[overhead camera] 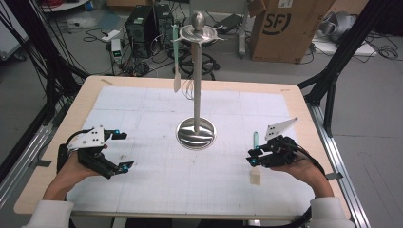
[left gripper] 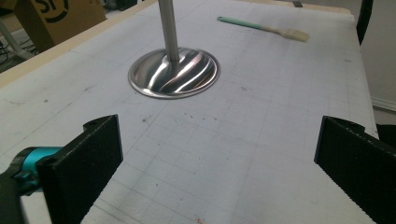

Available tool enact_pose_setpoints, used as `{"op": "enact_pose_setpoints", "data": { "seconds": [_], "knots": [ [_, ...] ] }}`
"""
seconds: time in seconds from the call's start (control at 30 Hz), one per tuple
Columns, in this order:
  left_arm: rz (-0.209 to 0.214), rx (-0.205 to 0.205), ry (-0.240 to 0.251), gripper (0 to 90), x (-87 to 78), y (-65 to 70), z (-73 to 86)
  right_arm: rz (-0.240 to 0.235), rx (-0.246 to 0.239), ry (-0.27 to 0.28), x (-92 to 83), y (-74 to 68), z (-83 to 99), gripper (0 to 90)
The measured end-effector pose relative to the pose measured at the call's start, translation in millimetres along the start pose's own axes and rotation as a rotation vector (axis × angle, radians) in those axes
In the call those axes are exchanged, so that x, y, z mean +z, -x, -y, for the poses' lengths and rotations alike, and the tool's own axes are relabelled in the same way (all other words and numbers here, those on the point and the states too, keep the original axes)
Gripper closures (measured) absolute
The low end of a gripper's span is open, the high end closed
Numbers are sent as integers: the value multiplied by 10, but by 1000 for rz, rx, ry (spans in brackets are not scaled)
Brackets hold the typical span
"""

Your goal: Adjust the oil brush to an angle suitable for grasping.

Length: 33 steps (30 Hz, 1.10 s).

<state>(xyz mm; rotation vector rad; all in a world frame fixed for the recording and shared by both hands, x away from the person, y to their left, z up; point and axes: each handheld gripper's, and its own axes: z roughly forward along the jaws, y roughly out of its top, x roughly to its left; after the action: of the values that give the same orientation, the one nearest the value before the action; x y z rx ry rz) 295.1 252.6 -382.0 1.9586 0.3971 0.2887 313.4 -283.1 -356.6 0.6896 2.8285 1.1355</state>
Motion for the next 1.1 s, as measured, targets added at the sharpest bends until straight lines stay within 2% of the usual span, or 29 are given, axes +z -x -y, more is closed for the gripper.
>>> {"op": "enact_pose_setpoints", "data": {
  "seconds": [0.13, 0.3, 0.57, 1.1],
  "knots": [
    [-4, -1, -6, 17, 3, -2, 6, 17, -5, -46, 46, 22, -17, 791],
    [-4, -4, -8, 17, 1, 1, 17, 4, -22, -103, 107, 44, -33, 891],
    [0, -1, -5, 16, 3, -1, 16, -12, -63, -190, 257, 65, -52, 892],
    [-4, -1, 1, 17, -7, -6, 15, -3, -72, -315, 487, 100, -45, 892]
  ]
}}
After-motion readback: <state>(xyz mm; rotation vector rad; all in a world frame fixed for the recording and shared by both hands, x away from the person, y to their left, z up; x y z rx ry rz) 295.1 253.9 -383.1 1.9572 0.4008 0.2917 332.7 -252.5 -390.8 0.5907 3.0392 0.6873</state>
